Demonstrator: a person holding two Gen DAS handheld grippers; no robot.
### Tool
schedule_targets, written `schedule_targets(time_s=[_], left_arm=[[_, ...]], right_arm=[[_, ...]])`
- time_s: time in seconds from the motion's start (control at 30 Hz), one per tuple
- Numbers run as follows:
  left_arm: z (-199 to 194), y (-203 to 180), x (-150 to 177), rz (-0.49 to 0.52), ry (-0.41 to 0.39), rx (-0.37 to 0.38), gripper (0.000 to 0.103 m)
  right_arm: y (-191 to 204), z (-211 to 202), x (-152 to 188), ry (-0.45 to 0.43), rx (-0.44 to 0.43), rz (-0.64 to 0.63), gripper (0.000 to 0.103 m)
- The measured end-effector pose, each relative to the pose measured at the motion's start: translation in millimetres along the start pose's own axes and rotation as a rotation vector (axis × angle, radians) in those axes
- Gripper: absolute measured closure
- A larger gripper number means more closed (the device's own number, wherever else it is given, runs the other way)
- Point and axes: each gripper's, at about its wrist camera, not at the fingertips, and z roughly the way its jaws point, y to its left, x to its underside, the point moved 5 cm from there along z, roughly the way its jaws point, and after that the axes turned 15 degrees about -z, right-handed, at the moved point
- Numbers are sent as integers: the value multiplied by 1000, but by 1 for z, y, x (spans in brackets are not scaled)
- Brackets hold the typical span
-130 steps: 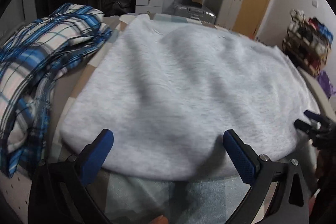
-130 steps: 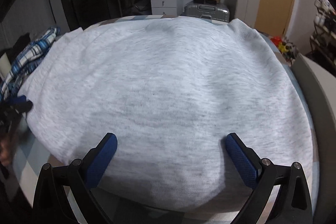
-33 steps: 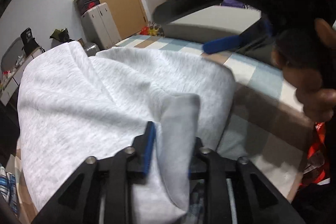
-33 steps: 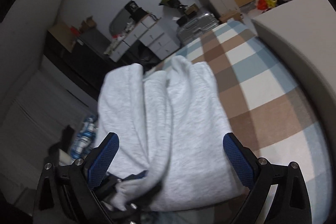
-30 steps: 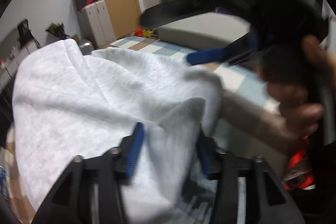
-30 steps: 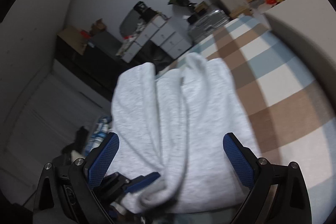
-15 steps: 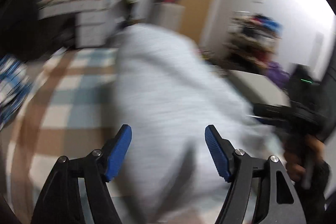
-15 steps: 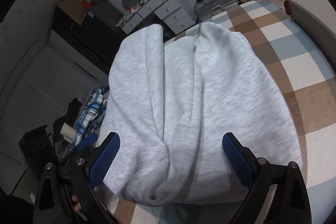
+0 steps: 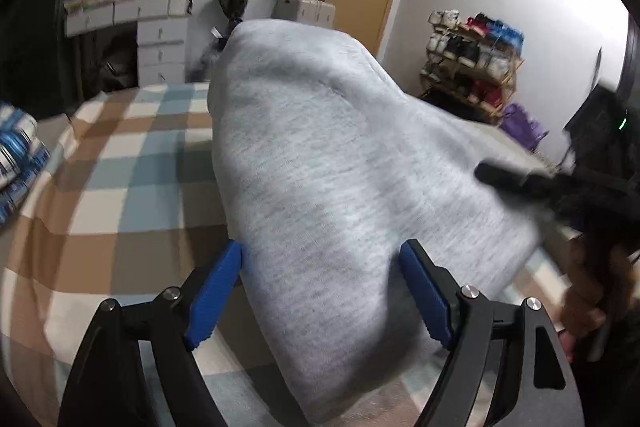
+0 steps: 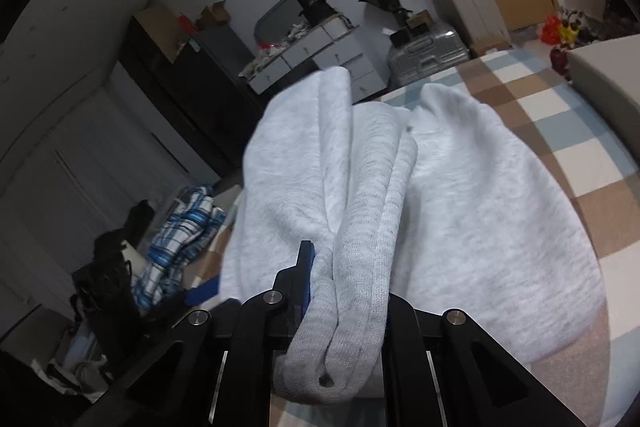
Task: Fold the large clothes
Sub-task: 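Grasp the folded sweatshirt edge with the right tool and lift it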
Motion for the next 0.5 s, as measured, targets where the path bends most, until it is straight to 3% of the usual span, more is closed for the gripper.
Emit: schedule_targets(time_s=[0.13,0.2,0.27,0.5], left_arm=[[15,3,12,-19,78,4,25],[13,1,14,-28,58,5,24],[13,2,14,-40,62,16,24],[13,1,16,-50,68,28,23]], right_arm=[[-32,31,29,182,94,85,85],[-30,28,25,186,117,75,77],[-24,18,9,175,172,23,55],[-9,14,-76,75,120,-13,28]])
